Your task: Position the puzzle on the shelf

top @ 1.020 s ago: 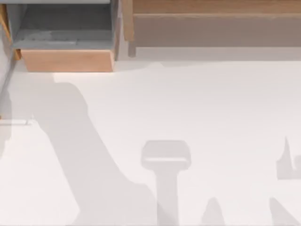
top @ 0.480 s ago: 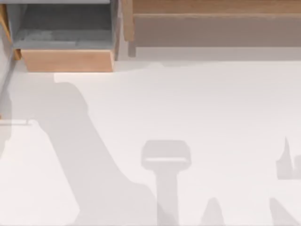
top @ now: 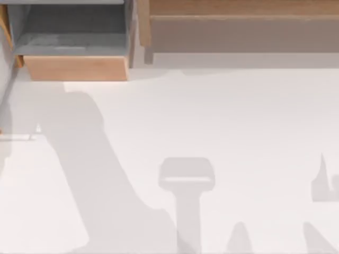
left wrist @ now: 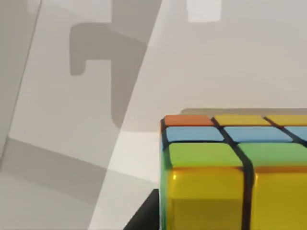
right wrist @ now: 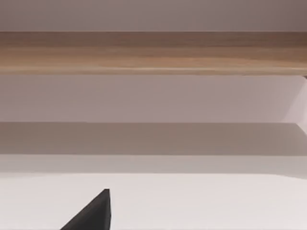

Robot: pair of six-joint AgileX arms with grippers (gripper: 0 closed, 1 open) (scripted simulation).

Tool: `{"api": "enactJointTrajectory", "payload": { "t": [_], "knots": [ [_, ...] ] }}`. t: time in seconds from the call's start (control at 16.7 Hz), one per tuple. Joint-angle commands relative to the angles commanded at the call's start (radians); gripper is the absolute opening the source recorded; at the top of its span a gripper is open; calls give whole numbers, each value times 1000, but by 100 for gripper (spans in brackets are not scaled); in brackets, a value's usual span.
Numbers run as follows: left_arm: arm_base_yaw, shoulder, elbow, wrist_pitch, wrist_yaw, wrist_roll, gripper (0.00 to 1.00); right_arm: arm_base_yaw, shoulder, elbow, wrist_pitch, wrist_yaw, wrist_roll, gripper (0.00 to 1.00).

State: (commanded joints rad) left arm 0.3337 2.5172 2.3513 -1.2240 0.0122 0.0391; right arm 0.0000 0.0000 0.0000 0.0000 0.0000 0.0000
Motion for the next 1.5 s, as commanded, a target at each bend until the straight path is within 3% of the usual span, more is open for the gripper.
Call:
{"api": "enactJointTrajectory", "payload": {
  "t": [0.48,0.78,1.08,1.5],
  "knots": [
    [-13,-12,39,-29,-3,2,0,0,0,0,0,0,0,100],
    [-74,-167,-87,36,-105,11,0,0,0,0,0,0,0,100],
    [-240,-393,-340,202,-274,12,0,0,0,0,0,0,0,100],
    [-604,-539,-771,627,-494,-19,0,0,0,0,0,0,0,100]
  ]
}}
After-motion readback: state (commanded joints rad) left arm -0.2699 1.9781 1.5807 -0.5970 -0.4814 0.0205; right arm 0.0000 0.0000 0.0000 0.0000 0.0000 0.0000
